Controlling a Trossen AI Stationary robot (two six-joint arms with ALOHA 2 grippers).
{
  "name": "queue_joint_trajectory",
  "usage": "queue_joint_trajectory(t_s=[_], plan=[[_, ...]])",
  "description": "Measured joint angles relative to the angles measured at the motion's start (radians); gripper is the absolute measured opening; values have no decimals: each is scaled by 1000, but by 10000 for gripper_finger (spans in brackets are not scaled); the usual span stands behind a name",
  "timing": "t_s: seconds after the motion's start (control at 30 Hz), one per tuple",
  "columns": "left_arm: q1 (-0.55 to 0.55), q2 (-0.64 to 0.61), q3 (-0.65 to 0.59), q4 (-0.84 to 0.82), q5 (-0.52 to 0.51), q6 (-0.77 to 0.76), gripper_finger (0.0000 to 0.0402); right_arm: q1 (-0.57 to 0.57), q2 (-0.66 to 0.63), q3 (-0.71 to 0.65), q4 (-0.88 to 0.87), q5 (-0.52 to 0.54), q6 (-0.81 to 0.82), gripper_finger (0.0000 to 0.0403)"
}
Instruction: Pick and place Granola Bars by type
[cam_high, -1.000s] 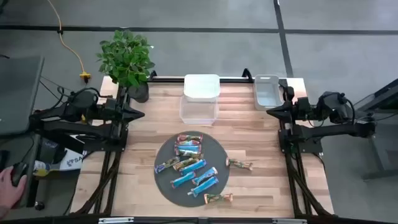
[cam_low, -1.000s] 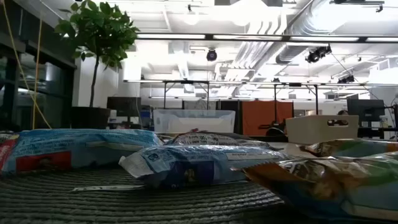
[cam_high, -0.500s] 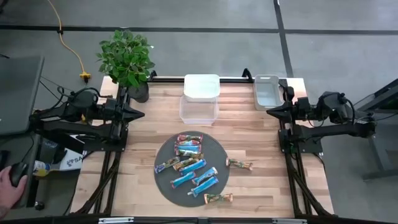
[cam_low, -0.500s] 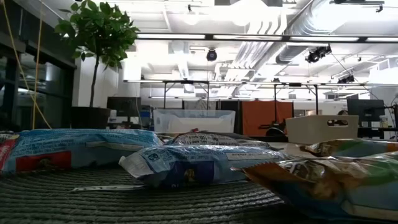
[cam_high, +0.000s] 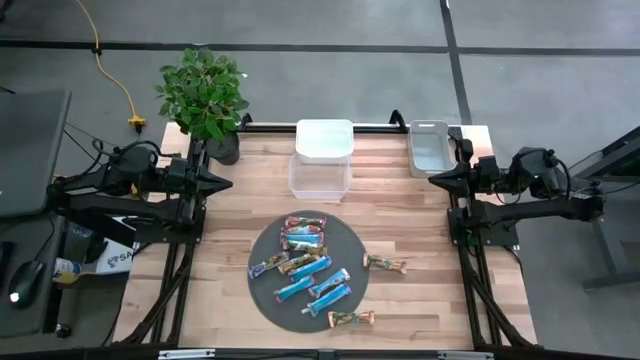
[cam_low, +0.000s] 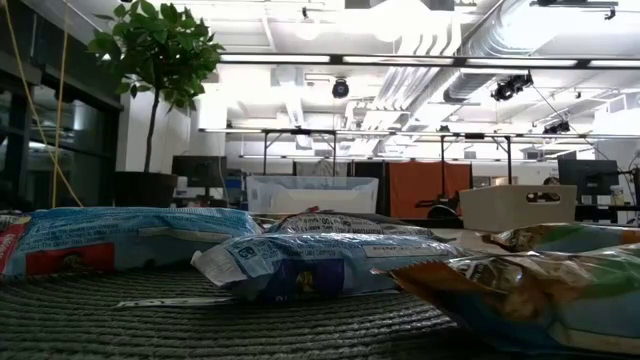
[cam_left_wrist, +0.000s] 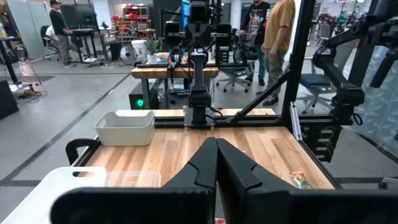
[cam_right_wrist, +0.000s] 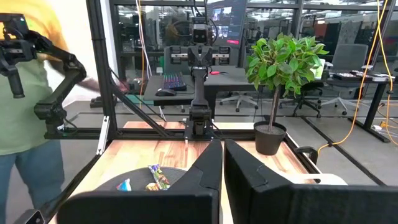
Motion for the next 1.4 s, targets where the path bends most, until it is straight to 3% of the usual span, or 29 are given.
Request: queue_joint_trajectory(t_s=[1.2, 1.4], plan=[[0, 0, 0, 0, 0, 0, 1, 0, 0, 0, 0, 1, -1, 0], [0, 0, 0, 0, 0, 0, 1, 0, 0, 0, 9, 76, 0, 0]])
